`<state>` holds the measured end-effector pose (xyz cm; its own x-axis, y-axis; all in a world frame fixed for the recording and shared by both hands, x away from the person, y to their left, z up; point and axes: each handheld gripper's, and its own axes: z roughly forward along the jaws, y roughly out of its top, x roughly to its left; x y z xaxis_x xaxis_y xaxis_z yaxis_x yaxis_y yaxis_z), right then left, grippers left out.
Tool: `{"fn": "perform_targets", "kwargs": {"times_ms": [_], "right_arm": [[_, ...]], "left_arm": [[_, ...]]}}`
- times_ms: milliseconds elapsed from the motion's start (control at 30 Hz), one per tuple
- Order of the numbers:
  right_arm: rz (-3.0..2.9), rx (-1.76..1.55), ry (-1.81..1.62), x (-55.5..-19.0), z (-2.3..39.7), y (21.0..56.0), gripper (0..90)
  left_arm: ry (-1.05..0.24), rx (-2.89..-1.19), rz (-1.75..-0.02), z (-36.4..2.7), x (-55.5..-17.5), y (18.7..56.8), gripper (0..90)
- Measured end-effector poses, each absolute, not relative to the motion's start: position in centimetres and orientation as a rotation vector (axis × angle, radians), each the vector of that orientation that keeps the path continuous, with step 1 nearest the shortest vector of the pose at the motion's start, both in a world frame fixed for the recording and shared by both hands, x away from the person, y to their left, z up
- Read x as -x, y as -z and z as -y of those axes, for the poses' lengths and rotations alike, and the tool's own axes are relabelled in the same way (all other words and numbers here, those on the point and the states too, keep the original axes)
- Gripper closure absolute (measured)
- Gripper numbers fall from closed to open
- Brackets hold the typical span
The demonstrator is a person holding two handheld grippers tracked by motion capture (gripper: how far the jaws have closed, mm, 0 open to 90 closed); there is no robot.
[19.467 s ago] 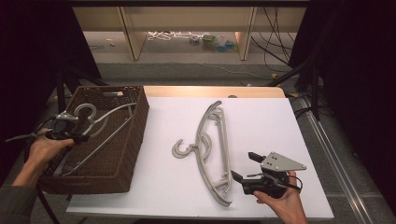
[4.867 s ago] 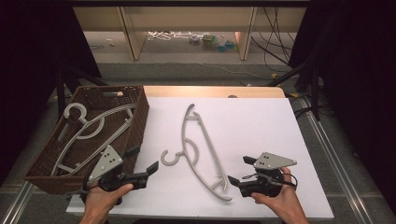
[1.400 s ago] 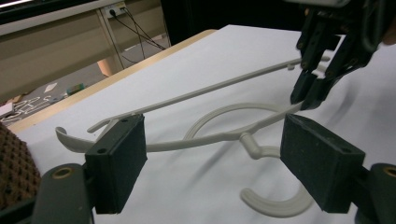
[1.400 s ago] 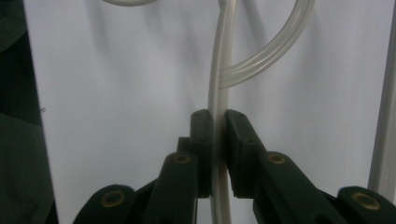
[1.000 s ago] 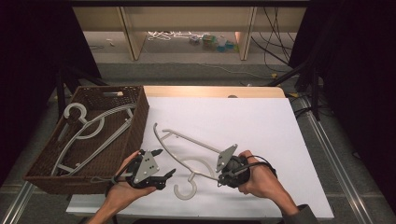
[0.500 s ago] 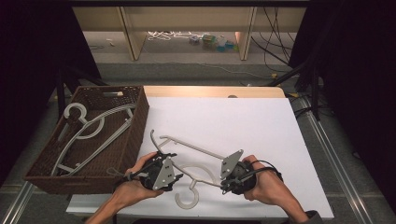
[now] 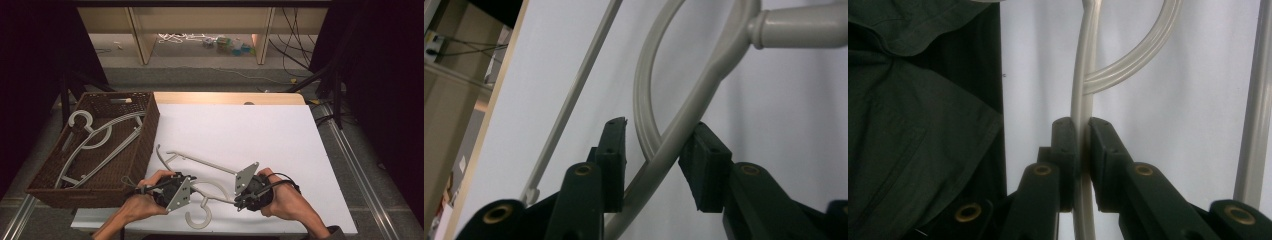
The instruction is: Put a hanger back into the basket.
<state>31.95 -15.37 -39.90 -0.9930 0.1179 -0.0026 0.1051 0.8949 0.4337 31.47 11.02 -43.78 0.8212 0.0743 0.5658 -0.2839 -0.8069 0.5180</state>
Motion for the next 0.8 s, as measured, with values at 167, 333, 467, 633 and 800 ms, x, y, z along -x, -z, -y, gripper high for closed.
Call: {"fn": "perform_targets", "kwargs": {"times_ms": [167,333,467,633,800], "right_arm": [[-3.019,-0.117,-0.714,-32.3,15.8,39.9,82.3],[-3.006,-0.107,-0.747,-32.6,16.4,39.6,81.7],[-2.957,-0.138,-0.774,-33.1,17.2,39.0,79.1],[-2.876,-0.202,-0.826,-33.6,17.9,38.8,74.8],[-2.752,-0.411,-0.976,-33.9,18.6,37.8,52.8]], "left_arm": [[-0.828,-2.411,0.246,-10.8,-31.1,43.4,68.8],[-0.829,-2.399,0.295,-10.7,-30.8,43.2,73.2],[-0.792,-2.373,0.317,-10.4,-30.8,43.0,78.4],[-0.770,-2.367,0.254,-10.1,-30.9,42.2,79.3],[-0.730,-2.365,0.137,-10.3,-31.2,41.3,79.5]]}}
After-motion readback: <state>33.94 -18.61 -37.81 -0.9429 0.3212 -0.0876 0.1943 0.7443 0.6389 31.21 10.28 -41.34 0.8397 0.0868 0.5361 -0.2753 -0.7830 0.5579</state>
